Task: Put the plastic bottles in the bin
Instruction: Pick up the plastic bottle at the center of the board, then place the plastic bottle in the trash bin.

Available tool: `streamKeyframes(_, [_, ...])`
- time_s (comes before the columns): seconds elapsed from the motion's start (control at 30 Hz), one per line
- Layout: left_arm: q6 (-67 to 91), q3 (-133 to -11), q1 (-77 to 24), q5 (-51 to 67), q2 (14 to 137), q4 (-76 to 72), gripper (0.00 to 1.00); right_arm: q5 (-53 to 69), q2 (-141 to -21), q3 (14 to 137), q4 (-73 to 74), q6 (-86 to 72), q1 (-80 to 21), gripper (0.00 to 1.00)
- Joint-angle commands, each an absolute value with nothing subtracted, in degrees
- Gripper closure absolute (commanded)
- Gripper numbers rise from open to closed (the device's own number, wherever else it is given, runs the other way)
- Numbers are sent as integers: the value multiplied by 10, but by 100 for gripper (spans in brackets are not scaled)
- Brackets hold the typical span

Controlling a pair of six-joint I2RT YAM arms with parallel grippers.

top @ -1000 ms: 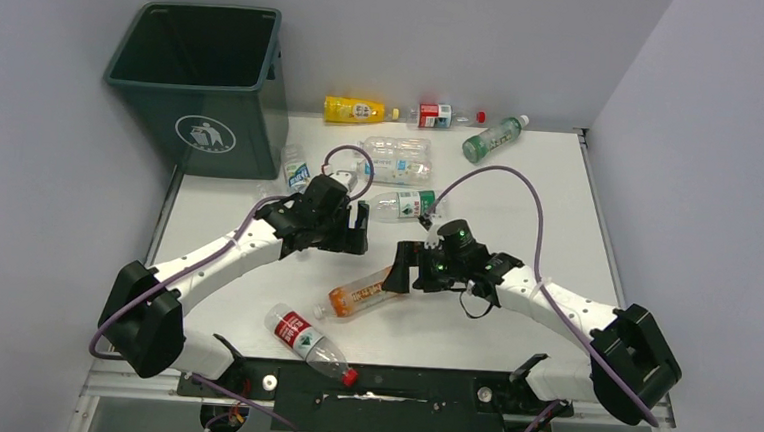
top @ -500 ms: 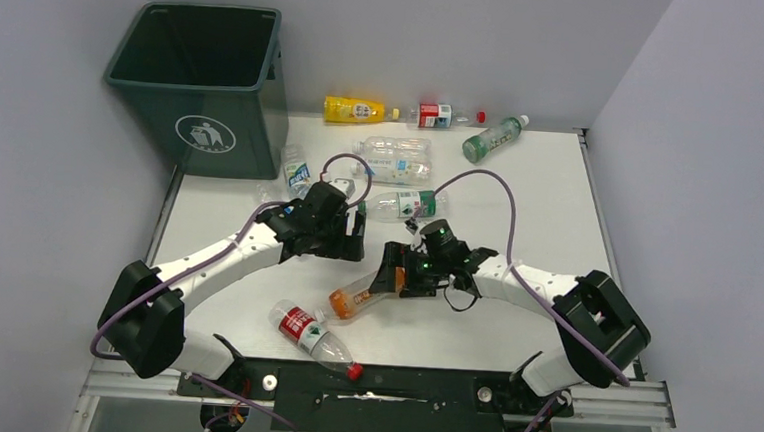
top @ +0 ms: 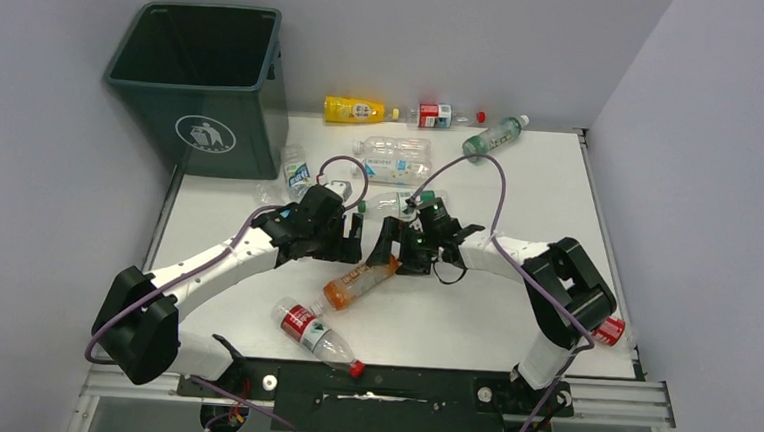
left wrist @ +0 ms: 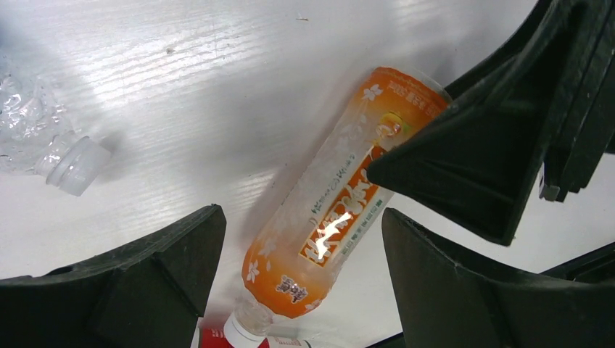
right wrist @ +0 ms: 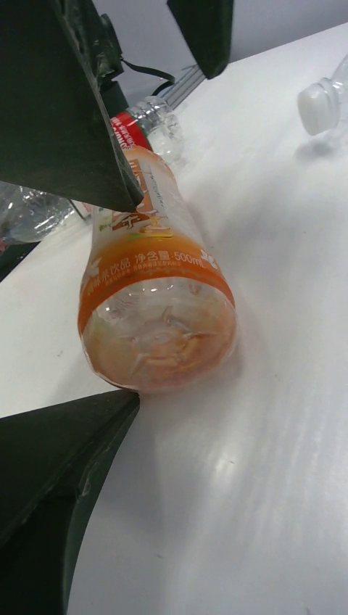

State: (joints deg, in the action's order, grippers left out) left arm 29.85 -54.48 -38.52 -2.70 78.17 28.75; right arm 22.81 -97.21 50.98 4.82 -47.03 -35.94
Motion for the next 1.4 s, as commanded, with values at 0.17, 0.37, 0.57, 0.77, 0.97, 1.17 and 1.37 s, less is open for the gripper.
streamKeyframes(0.17, [306, -532, -383, -27, 763, 242, 21, 224, -1026, 574, 20, -470, -354, 2])
streamKeyframes(0.37, [307, -527, -384, -25, 762, 233, 21, 223, -1044, 582, 11, -475, -342, 19])
streamKeyframes(0.57, [305, -524, -384, -25, 756, 232, 21, 208, -1014, 569, 21, -465, -313, 34])
streamKeyframes(0.77, [302, -525, -383, -17, 757, 225, 21, 183, -952, 554, 52, -437, -287, 40])
streamKeyframes(0.97, [288, -532, -385, 19, 761, 195, 17, 171, -901, 560, 88, -413, -278, 42])
streamKeyframes(1.17, [267, -543, -386, 38, 771, 181, 16, 187, -875, 567, 102, -403, -275, 45])
streamKeyframes(1.37, [242, -553, -387, 44, 777, 172, 15, 219, -864, 576, 109, -392, -272, 47])
